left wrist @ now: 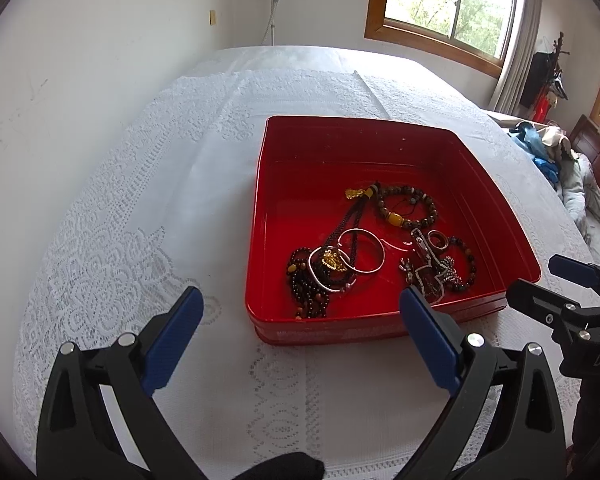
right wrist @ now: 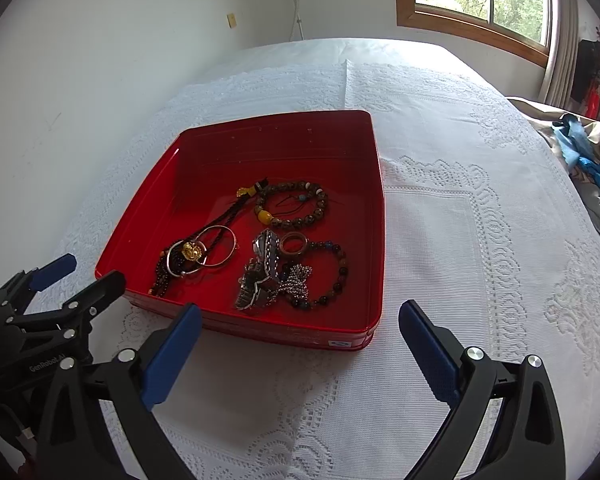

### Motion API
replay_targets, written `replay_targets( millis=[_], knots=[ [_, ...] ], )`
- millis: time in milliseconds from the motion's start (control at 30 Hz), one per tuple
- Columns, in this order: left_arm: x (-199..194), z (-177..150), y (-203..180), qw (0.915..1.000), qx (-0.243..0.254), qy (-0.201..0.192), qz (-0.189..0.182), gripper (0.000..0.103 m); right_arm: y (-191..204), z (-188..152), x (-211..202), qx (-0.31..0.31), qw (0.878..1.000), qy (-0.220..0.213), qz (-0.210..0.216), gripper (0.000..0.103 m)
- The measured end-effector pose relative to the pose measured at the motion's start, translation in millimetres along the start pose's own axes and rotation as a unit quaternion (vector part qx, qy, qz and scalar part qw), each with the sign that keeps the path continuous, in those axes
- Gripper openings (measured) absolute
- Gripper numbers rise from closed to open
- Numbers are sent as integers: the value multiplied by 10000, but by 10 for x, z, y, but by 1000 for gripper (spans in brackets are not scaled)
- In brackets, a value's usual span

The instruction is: Organize jewelry

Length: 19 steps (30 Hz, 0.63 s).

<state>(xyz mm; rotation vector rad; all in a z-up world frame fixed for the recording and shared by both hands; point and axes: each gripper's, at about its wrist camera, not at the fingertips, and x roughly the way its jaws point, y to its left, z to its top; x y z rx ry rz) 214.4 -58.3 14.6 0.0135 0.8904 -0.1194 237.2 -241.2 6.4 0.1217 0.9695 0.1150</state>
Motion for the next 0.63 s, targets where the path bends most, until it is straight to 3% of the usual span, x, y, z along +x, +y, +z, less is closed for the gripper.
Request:
replay_targets(
  millis=[633],
  knots=[
    [13,5,-8,10000,46,-3,70,98,-9,7,17,43,10000,23,39,99]
  ],
)
